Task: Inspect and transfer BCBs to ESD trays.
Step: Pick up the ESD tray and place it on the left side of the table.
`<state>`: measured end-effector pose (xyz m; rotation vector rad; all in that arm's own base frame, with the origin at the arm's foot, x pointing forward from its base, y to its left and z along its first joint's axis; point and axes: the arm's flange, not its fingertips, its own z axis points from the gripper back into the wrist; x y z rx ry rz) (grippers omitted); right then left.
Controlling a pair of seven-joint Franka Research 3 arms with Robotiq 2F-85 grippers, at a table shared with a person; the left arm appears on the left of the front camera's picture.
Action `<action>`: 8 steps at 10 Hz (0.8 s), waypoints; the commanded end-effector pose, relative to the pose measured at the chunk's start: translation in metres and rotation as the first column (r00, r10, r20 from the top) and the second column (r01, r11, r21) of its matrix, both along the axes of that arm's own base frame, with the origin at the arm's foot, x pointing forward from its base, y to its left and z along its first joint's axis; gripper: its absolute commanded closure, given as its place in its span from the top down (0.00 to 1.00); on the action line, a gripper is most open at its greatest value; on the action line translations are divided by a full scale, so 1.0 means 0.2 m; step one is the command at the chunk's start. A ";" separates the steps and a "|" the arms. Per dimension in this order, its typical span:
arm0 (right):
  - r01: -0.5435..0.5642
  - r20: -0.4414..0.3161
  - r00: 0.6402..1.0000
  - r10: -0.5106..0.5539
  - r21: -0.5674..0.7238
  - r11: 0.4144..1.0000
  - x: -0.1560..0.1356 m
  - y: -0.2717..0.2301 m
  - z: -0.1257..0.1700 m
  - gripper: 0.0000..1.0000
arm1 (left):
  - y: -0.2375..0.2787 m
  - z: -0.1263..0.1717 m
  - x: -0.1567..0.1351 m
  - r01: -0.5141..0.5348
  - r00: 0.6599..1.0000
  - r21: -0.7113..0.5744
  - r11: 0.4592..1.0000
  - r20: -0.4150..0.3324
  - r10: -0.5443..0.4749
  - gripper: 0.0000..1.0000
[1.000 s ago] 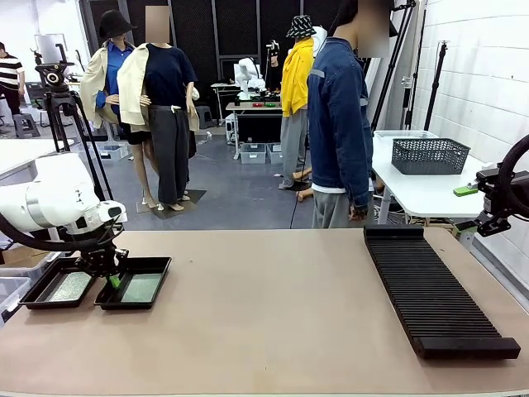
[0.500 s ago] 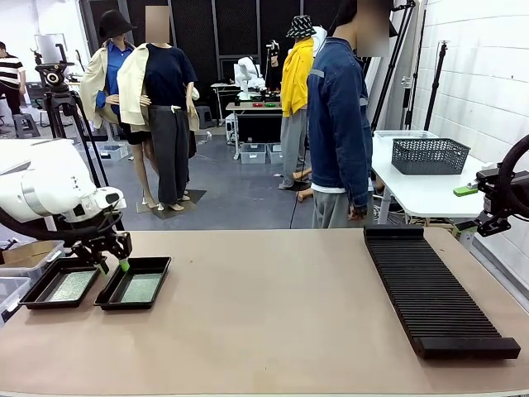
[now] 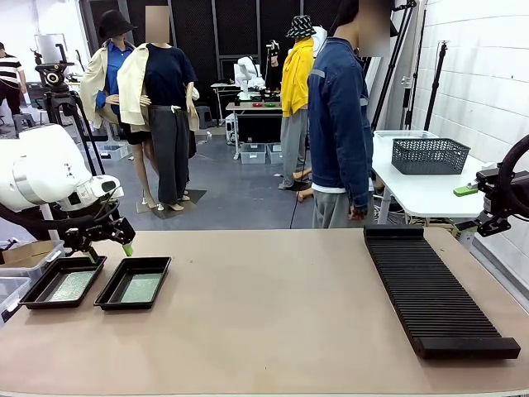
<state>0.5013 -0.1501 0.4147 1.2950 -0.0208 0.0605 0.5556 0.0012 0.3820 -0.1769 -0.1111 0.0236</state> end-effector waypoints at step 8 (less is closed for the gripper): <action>0.002 0.002 1.000 -0.002 -0.003 1.000 -0.01 0.01 0.00 1.00 | 0.00 0.00 -0.01 0.016 1.000 0.004 1.000 0.001 -0.016 1.00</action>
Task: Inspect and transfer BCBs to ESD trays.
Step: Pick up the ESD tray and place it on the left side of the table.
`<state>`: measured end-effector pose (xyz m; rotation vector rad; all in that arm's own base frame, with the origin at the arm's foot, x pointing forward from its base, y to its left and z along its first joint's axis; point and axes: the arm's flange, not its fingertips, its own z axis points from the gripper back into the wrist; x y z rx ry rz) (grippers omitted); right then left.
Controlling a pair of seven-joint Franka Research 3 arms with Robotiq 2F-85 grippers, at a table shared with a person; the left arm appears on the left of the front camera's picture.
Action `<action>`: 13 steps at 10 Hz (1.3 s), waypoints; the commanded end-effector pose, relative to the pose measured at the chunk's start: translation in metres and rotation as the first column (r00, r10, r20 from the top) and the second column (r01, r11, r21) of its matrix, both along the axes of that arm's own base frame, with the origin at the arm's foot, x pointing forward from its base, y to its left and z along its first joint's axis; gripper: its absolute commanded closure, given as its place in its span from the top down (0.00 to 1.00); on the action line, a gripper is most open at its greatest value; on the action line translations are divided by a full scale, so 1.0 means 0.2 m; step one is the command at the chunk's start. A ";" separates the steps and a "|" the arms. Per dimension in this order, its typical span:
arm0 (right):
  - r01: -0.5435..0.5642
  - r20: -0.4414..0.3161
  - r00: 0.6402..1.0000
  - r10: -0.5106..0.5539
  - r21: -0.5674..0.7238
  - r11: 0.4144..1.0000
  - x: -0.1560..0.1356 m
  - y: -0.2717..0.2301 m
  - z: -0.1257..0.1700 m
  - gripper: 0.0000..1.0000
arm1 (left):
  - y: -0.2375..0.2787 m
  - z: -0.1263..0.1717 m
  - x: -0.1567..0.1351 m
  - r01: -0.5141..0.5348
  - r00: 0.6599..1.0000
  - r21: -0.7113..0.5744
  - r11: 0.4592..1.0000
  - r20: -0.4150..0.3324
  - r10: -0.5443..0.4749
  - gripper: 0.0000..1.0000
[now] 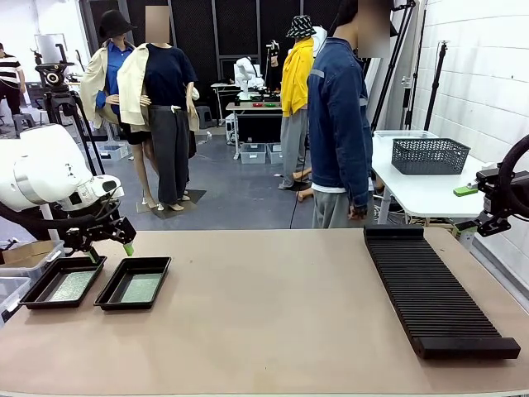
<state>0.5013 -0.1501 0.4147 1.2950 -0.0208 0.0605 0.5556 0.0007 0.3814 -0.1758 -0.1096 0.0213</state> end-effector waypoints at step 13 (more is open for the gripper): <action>0.002 0.002 1.000 -0.002 -0.003 1.000 -0.01 0.01 0.00 1.00 | 0.20 0.17 -0.06 -0.013 1.000 -0.227 0.974 0.021 0.018 1.00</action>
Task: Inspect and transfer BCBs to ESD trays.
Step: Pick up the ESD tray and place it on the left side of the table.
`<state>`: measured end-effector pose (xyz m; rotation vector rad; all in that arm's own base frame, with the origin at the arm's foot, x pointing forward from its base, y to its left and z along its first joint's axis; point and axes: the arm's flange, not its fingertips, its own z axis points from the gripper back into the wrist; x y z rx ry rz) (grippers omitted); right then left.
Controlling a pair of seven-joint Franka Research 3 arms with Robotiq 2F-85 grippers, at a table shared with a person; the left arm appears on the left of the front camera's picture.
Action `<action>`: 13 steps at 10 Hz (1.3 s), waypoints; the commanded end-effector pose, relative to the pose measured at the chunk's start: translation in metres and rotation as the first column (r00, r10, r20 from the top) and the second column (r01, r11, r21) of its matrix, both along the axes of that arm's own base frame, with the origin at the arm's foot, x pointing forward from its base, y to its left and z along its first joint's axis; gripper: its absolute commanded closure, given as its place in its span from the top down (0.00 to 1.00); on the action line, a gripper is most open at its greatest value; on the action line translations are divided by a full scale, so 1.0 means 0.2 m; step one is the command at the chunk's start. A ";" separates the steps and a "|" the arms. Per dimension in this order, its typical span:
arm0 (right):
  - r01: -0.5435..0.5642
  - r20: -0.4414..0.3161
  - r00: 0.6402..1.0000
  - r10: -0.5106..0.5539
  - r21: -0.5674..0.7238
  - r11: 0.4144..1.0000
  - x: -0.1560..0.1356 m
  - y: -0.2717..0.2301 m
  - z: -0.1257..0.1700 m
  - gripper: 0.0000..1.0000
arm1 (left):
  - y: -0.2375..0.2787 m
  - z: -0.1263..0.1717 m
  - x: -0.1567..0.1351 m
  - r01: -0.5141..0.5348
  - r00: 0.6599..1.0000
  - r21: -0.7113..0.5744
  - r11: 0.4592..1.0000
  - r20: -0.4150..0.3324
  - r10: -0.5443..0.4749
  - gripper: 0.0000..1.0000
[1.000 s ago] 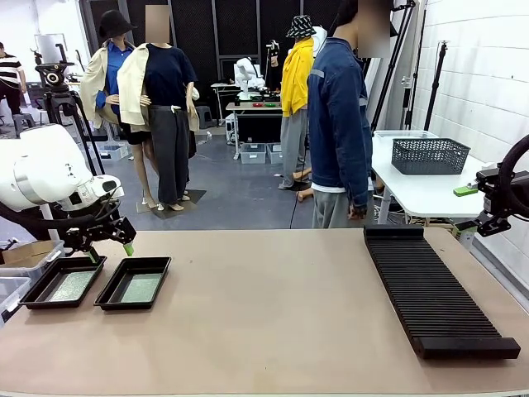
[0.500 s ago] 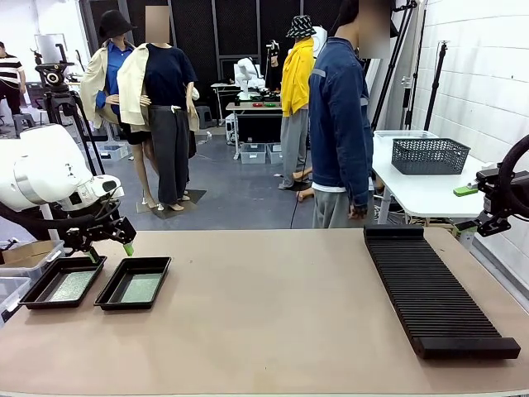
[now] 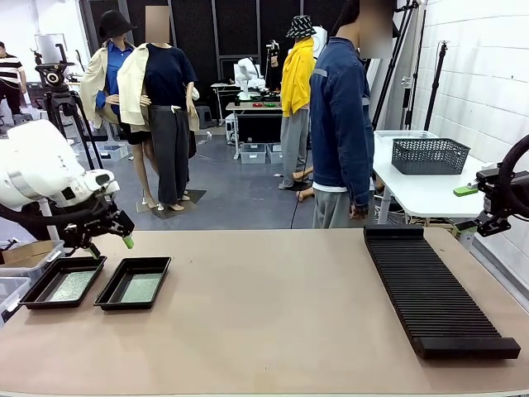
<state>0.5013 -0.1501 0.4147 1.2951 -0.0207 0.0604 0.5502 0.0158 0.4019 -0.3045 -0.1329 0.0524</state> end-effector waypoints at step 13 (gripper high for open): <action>0.002 0.002 1.000 -0.002 -0.003 1.000 -0.01 0.01 0.00 1.00 | 1.20 0.13 0.06 0.086 0.991 -0.811 0.578 0.012 -0.131 1.00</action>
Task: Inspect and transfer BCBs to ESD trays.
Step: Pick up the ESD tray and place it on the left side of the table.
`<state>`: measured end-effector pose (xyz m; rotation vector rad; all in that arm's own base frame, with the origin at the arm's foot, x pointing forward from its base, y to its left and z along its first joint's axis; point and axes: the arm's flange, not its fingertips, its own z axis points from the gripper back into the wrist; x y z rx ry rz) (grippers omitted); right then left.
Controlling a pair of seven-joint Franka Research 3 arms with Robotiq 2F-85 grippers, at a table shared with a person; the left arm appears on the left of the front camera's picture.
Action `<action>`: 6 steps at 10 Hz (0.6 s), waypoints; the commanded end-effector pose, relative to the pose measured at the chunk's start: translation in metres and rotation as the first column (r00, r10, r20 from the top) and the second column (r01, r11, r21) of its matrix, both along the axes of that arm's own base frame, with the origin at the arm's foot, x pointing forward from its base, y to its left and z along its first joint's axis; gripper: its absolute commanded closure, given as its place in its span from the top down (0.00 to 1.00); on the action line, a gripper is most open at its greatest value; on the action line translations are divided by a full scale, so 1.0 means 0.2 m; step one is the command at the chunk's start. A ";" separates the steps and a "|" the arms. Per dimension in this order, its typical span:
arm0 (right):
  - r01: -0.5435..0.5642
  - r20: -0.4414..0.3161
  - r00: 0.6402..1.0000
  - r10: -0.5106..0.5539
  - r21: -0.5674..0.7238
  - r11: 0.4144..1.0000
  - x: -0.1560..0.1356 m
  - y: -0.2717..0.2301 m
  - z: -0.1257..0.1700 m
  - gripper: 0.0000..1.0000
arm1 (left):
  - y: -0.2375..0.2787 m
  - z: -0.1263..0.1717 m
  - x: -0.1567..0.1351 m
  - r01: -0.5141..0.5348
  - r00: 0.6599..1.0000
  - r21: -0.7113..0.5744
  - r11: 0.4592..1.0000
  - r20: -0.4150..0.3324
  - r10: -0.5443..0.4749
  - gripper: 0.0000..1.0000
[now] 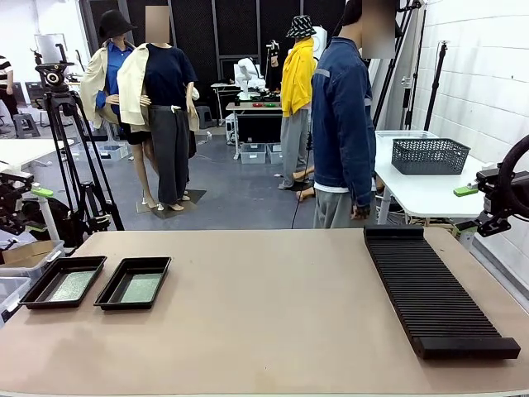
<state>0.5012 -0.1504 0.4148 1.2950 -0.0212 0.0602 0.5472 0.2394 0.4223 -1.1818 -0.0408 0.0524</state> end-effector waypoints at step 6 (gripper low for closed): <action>0.002 0.002 1.000 -0.002 -0.003 1.000 -0.01 0.01 0.00 1.00 | 0.16 0.01 0.06 0.061 0.998 -0.205 0.977 0.046 -0.053 1.00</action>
